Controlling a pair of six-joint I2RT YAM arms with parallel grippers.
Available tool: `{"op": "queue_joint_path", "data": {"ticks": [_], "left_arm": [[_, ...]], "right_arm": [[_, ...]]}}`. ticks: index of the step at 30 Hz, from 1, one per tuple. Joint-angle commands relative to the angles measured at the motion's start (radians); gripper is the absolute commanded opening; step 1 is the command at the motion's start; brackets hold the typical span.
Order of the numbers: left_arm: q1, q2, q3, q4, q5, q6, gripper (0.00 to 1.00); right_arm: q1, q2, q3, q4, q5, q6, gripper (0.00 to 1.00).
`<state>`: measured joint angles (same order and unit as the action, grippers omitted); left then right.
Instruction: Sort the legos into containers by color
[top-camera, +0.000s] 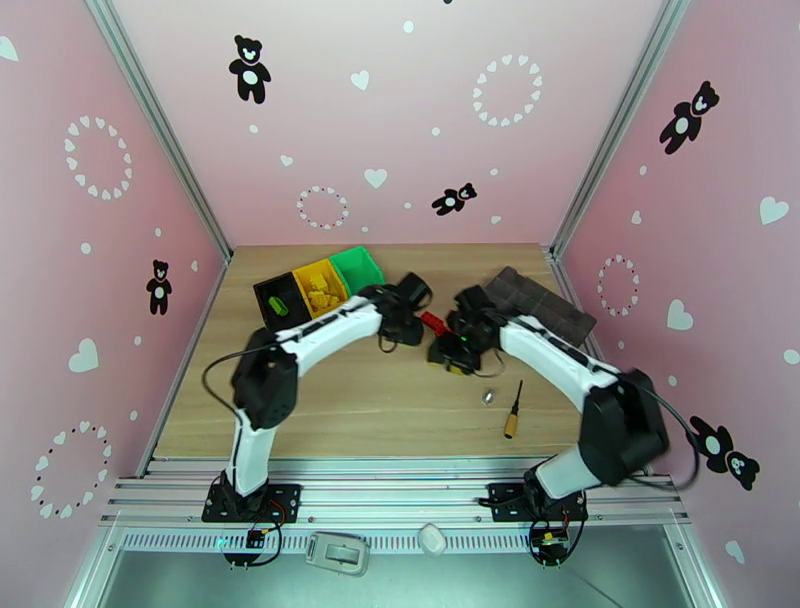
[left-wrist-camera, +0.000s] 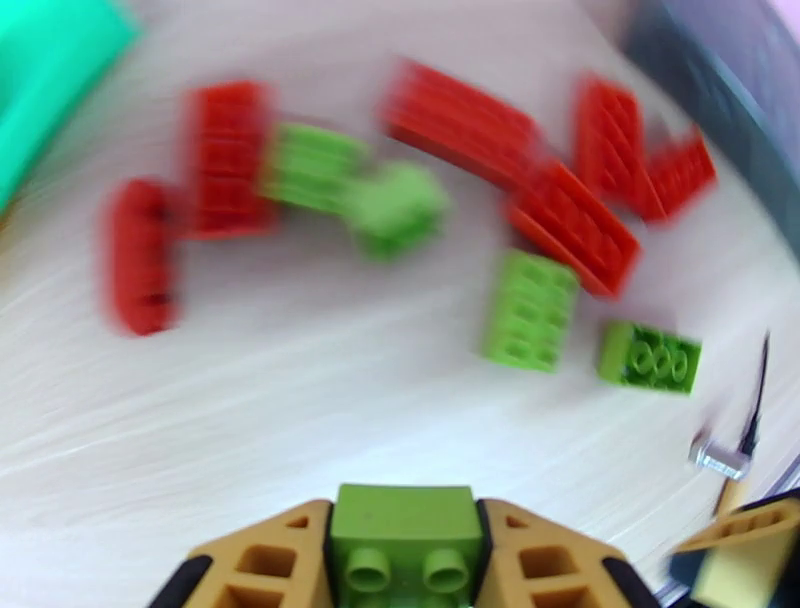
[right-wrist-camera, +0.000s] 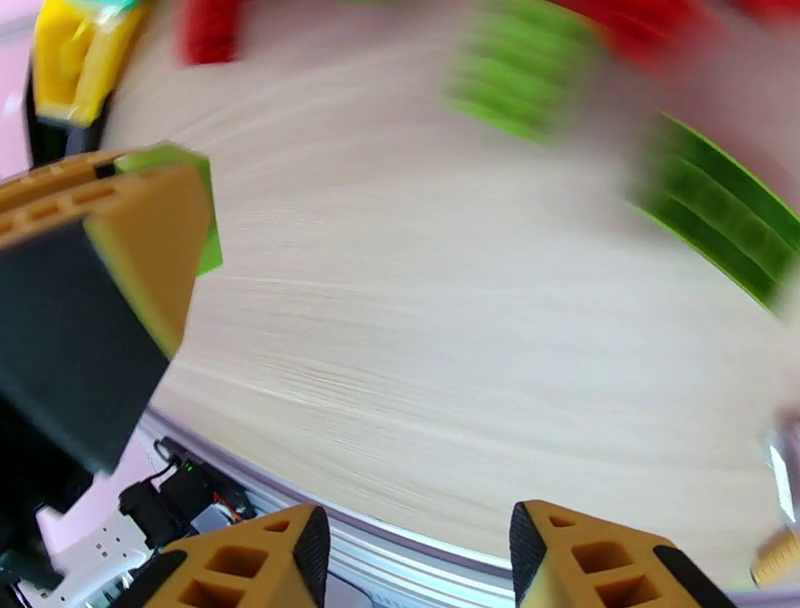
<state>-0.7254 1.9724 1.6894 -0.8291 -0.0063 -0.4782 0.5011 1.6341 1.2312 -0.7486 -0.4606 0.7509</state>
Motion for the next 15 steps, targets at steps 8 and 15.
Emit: {"op": "queue_joint_path", "data": {"ticks": [8,15], "left_arm": [[0.301,-0.256,-0.243,0.067,0.036,-0.113,0.28],[0.525,-0.287,-0.234,-0.015,-0.014,-0.09,0.29]], "right_arm": [[0.123,0.353,0.469,-0.044,-0.127,-0.046,0.53],[0.121,0.439,0.592,-0.112,-0.126,-0.082,0.53]]}}
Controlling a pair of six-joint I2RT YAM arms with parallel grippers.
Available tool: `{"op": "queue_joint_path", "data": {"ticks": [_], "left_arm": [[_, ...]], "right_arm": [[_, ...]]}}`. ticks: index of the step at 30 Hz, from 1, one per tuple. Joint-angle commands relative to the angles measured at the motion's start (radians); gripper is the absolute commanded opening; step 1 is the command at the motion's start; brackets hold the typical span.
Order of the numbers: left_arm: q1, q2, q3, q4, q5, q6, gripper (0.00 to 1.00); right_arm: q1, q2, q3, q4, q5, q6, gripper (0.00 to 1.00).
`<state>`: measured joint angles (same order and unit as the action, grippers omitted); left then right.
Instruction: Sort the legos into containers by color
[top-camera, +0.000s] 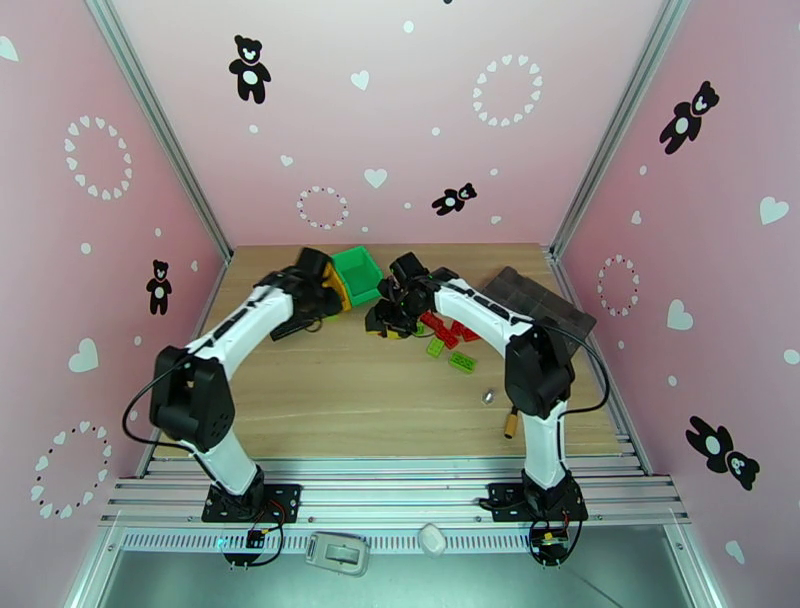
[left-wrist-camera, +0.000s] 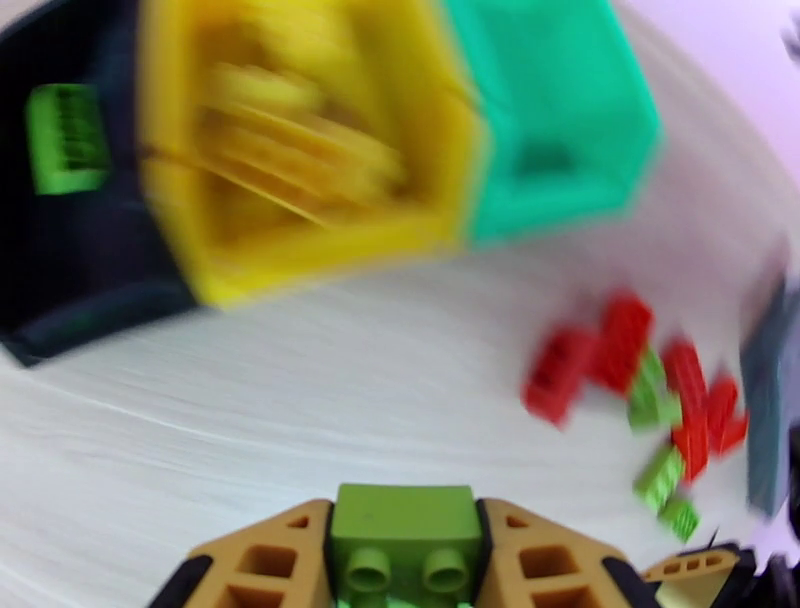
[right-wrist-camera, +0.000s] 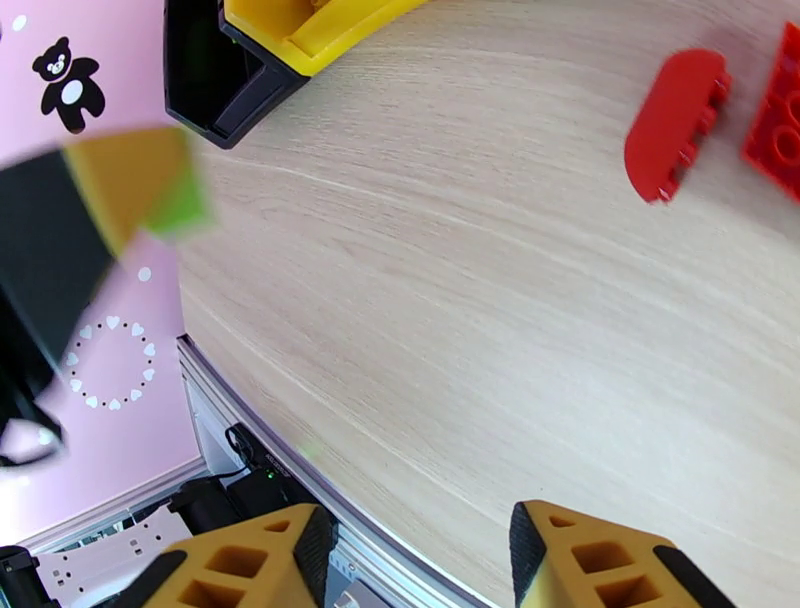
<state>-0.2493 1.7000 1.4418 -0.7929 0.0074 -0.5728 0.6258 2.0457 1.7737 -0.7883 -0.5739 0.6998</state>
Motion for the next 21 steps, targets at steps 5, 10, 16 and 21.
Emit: {"op": "queue_joint_path", "data": {"ticks": [5,10,16,21], "left_arm": [[0.162,0.055,0.083,-0.089,-0.045,0.04,0.3],[0.214,0.166,0.198,-0.123,-0.05,0.077,0.32],[0.222,0.307,0.374,-0.195,-0.07,0.109,0.48],[0.222,0.311,0.403,-0.202,-0.065,0.098,0.69]], "right_arm": [[-0.031,0.027,0.053,-0.09,-0.009,-0.044,0.53],[-0.067,0.008,0.051,-0.119,0.003,-0.064,0.53],[-0.104,-0.022,0.036,-0.137,0.018,-0.082,0.54],[-0.126,-0.076,-0.02,-0.141,0.062,-0.092,0.57]]}}
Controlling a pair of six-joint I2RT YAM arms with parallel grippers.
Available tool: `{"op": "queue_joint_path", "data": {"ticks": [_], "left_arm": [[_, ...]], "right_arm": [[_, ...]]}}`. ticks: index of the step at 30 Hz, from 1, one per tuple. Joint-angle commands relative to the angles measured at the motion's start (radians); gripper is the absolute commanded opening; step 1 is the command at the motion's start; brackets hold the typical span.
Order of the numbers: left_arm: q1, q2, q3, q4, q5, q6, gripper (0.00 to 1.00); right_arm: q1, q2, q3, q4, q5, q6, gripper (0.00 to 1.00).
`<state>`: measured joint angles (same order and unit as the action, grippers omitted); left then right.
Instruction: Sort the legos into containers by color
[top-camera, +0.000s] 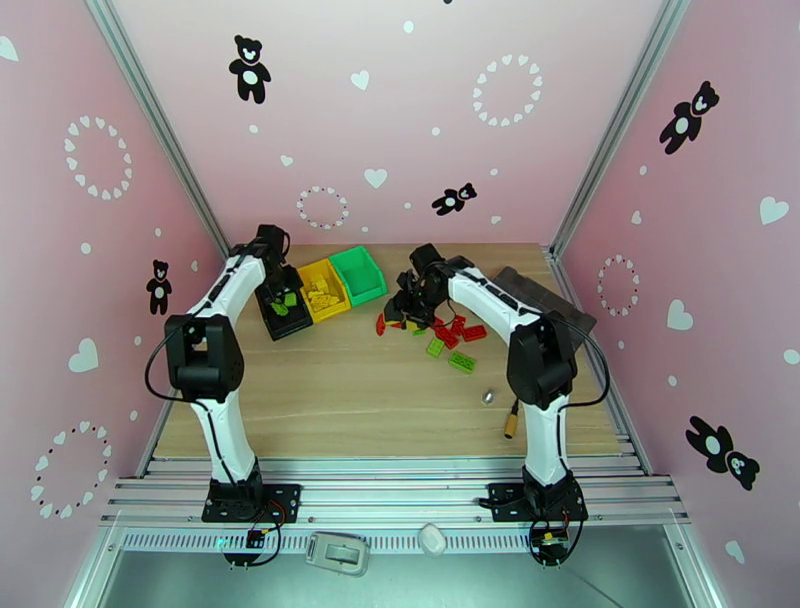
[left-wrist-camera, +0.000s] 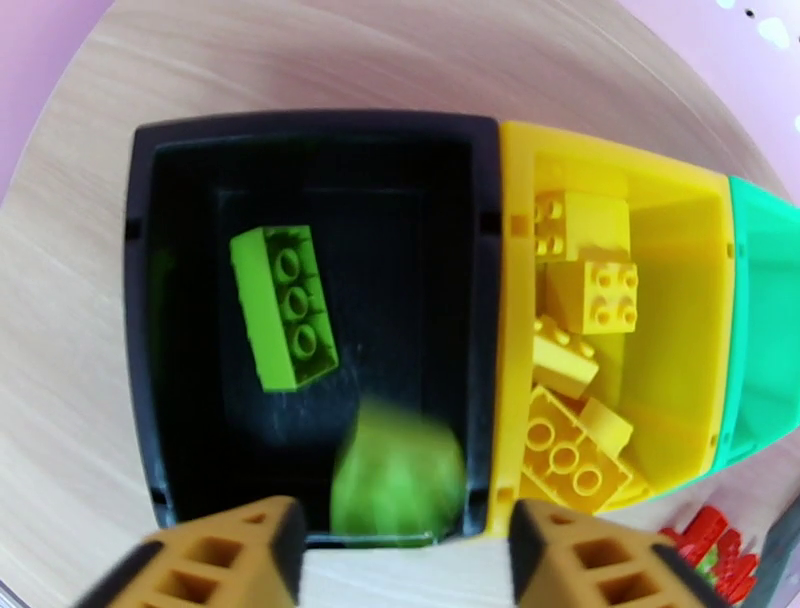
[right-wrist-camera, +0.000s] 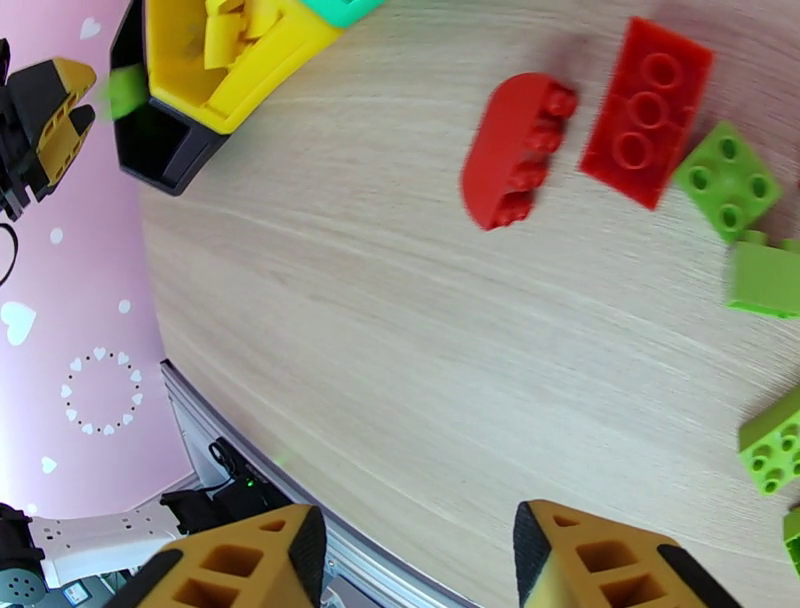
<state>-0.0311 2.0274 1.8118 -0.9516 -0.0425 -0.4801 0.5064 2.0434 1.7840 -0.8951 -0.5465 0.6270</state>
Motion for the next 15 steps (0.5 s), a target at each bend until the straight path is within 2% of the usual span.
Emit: {"op": "queue_joint_path", "data": {"ticks": [1,6,11,15], "left_arm": [[0.003,-0.027,0.019,-0.039,-0.01,0.002,0.69],[-0.046,-0.111,-0.068,-0.012,-0.013,-0.011,0.71],[-0.187,-0.18,-0.158,0.012,-0.014,-0.034,0.74],[-0.328,-0.221,-0.262,0.088,0.032,-0.131,0.76]], "right_arm": [[-0.013,-0.089,-0.05,-0.034,0.046,-0.021,0.58],[-0.054,-0.165,-0.16,-0.039,0.114,-0.028,0.63],[-0.105,-0.227,-0.257,-0.071,0.211,-0.05,0.68],[-0.159,-0.267,-0.346,-0.08,0.295,-0.062,0.72]]}}
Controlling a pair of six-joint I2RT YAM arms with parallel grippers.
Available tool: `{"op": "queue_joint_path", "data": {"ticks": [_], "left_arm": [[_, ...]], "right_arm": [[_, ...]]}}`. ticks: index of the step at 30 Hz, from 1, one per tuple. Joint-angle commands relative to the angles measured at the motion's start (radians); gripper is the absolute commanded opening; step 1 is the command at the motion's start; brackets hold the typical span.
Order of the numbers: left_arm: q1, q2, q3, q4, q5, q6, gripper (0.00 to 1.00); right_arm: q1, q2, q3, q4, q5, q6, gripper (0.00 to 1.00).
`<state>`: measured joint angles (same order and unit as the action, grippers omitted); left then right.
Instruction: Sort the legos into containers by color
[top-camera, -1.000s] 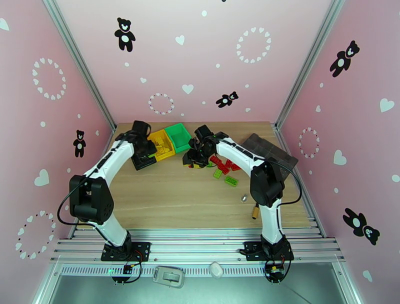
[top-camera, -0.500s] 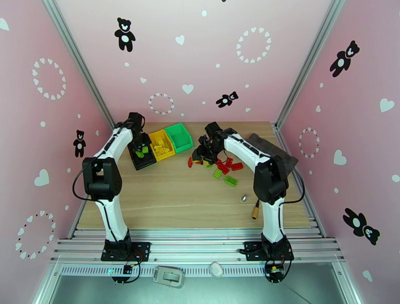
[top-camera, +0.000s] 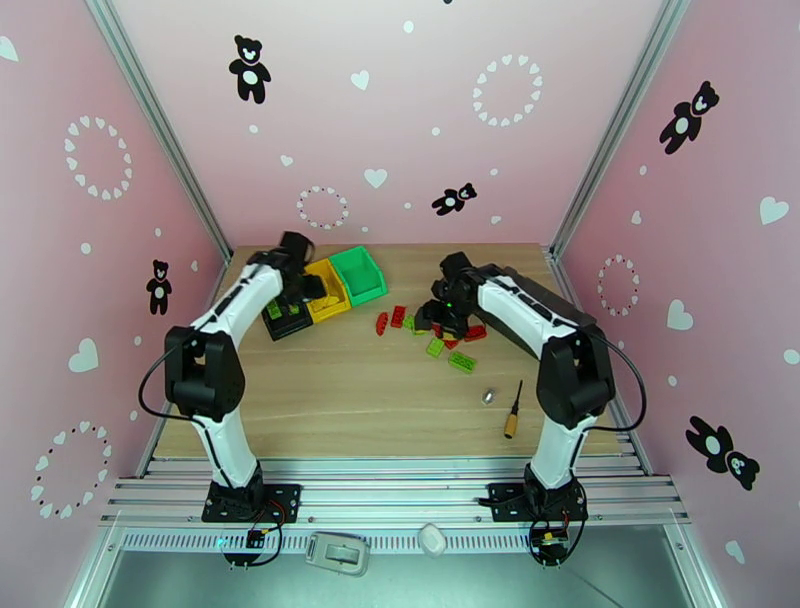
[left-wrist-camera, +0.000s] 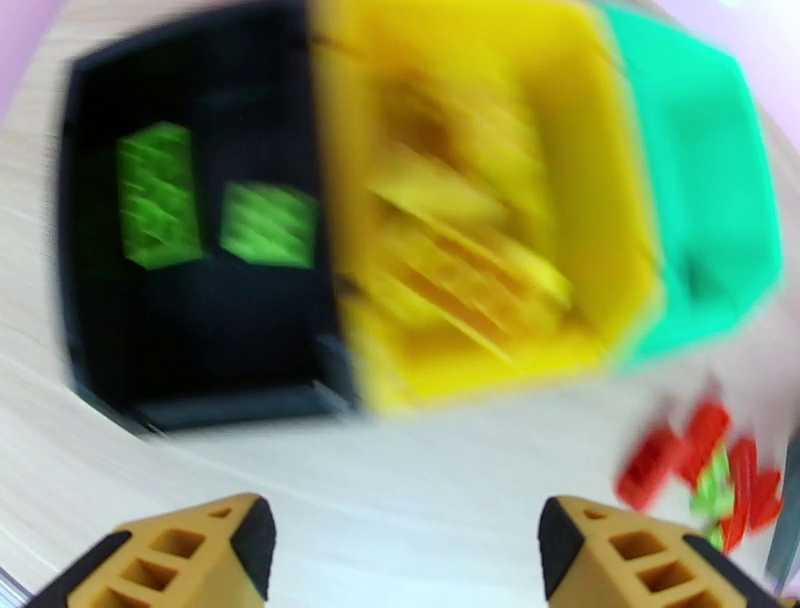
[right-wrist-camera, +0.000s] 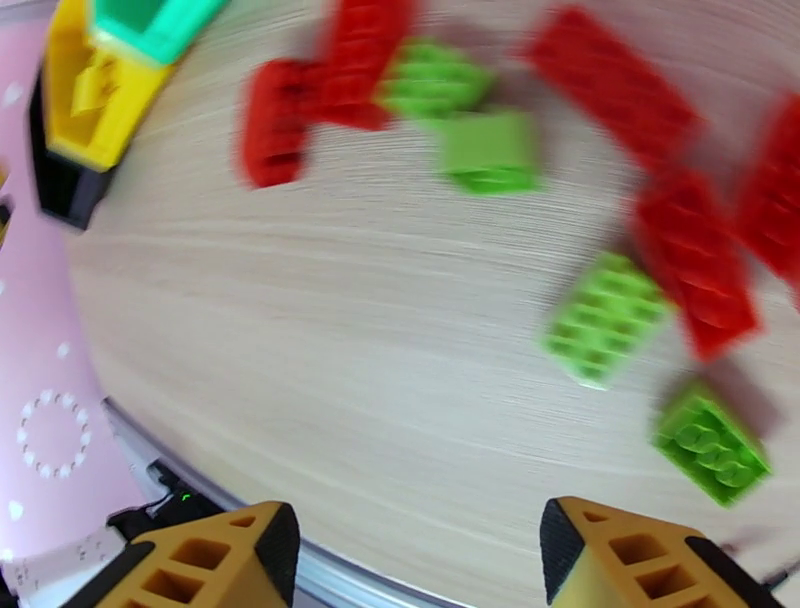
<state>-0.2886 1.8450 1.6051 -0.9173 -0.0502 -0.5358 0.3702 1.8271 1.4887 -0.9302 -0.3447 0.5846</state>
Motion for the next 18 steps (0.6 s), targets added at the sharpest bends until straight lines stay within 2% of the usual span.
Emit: {"op": "queue_joint_path", "data": {"ticks": [1,6,9,12,18], "left_arm": [[-0.114,-0.04,-0.079,0.078,0.055,-0.1,0.76],[-0.301,-0.011,-0.146,0.189,0.108,-0.237,0.77],[-0.373,0.025,-0.158,0.229,0.123,-0.306,0.77],[-0.406,0.043,-0.173,0.275,0.155,-0.354,0.77],[-0.417,0.034,-0.17,0.252,0.144,-0.354,0.78]], "right_arm": [[-0.043,-0.06,-0.079,-0.037,0.104,-0.022,0.73],[-0.126,-0.076,-0.181,0.021,0.094,-0.028,0.75],[-0.149,-0.052,-0.194,0.063,0.068,-0.034,0.75],[-0.155,-0.01,-0.187,0.103,0.051,-0.04,0.75],[-0.157,0.077,-0.145,0.126,0.049,-0.064,0.74]]}}
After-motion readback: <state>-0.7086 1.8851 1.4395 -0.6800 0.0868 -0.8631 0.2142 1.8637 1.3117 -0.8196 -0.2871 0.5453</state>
